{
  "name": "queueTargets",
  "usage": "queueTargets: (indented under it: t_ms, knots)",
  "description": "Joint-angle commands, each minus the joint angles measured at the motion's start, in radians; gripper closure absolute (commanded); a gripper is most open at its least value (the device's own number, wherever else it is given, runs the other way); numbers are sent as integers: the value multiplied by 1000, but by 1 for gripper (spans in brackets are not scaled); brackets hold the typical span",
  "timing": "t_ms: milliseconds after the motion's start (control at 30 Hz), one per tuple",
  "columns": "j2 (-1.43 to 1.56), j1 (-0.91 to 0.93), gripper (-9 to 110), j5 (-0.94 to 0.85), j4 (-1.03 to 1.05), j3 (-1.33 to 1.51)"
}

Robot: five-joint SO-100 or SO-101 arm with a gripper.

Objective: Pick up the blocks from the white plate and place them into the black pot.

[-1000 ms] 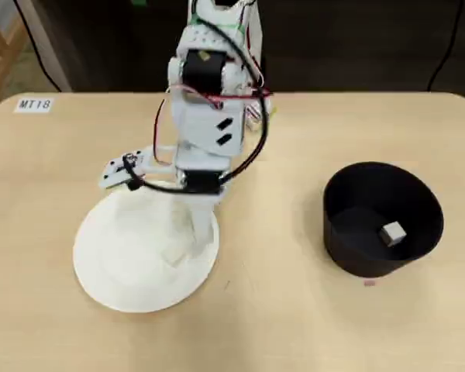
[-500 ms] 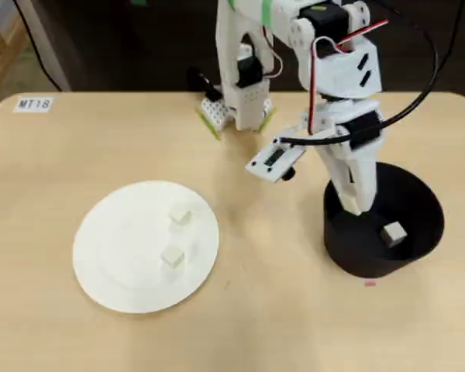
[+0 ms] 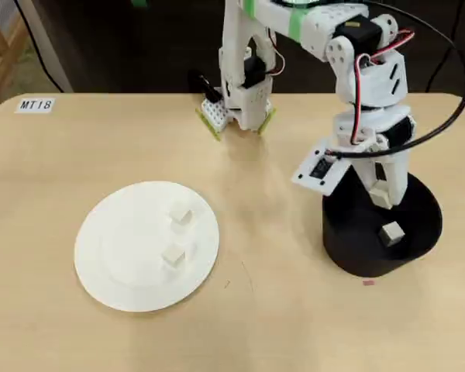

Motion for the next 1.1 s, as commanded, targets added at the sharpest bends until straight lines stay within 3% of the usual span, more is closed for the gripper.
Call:
queueTargets:
  t_ms: [0,200,300,400,633,800,1067]
  knots:
    - [6,-3,85,-31,-2,-17]
    - [12,15,76,-41,12,-15]
    - [38,52,85,-20,17,-14]
    - [86,144,104,25,26,-8]
    - [202,454,104,57,41,14]
    - [184,669,104,173,48,48]
    - [31,864,104,307,97,40]
